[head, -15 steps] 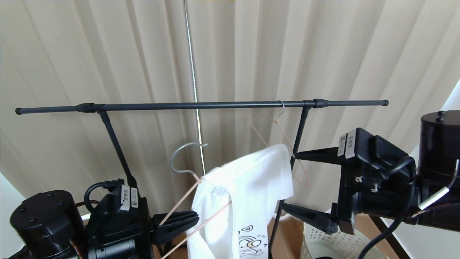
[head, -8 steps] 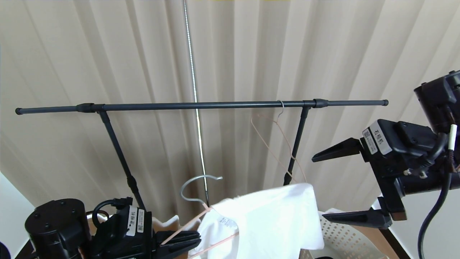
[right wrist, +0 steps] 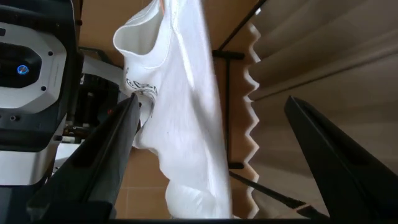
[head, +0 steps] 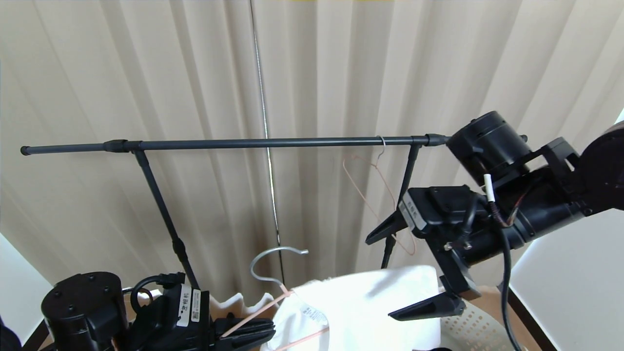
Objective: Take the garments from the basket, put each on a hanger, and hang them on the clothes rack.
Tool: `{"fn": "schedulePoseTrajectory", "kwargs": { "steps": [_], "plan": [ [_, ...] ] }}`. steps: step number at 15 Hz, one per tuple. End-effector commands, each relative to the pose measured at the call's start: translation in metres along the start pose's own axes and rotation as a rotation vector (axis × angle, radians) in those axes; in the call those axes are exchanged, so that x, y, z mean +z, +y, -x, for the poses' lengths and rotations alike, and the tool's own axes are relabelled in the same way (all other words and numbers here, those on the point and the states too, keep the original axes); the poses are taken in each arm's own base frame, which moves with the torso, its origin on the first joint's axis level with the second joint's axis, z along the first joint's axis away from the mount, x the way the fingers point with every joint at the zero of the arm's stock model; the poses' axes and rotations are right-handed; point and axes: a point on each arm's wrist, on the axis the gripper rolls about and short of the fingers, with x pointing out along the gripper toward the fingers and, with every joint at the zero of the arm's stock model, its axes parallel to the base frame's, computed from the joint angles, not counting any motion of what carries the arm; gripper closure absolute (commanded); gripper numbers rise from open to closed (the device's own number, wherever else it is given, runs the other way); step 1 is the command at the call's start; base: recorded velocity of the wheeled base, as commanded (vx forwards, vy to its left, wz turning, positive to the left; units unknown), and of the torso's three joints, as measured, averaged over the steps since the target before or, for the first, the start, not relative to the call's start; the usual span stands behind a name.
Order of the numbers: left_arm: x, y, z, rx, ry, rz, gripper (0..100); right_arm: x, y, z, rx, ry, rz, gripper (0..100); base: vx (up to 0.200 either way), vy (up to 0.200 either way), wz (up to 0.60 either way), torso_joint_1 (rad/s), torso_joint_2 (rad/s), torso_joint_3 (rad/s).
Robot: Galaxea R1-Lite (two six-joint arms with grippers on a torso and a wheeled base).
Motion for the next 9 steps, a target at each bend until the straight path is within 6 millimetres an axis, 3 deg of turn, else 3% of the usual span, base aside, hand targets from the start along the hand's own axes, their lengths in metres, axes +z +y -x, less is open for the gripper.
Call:
{"fn": "schedulePoseTrajectory", "kwargs": {
  "steps": [1, 5, 9],
  "plan": [
    [0.0, 0.0, 0.0, 0.0, 0.0, 0.0, 100, -0.005, -0.008, -0.023, 0.052, 0.025, -0.018, 0, 0.0, 0.0, 0.0, 0.0, 0.0, 0.0],
    [0.001, -0.002, -0.002, -0.015, -0.003, -0.005, 100, -0.01, -0.015, -0.038, 0.061, 0.052, -0.026, 0, 0.0, 0.0, 0.0, 0.0, 0.0, 0.0],
    [0.002, -0.005, -0.004, -0.028, -0.006, -0.01, 100, -0.005, -0.021, -0.037, 0.019, 0.063, -0.006, 0, 0.0, 0.0, 0.0, 0.0, 0.0, 0.0]
  ]
}}
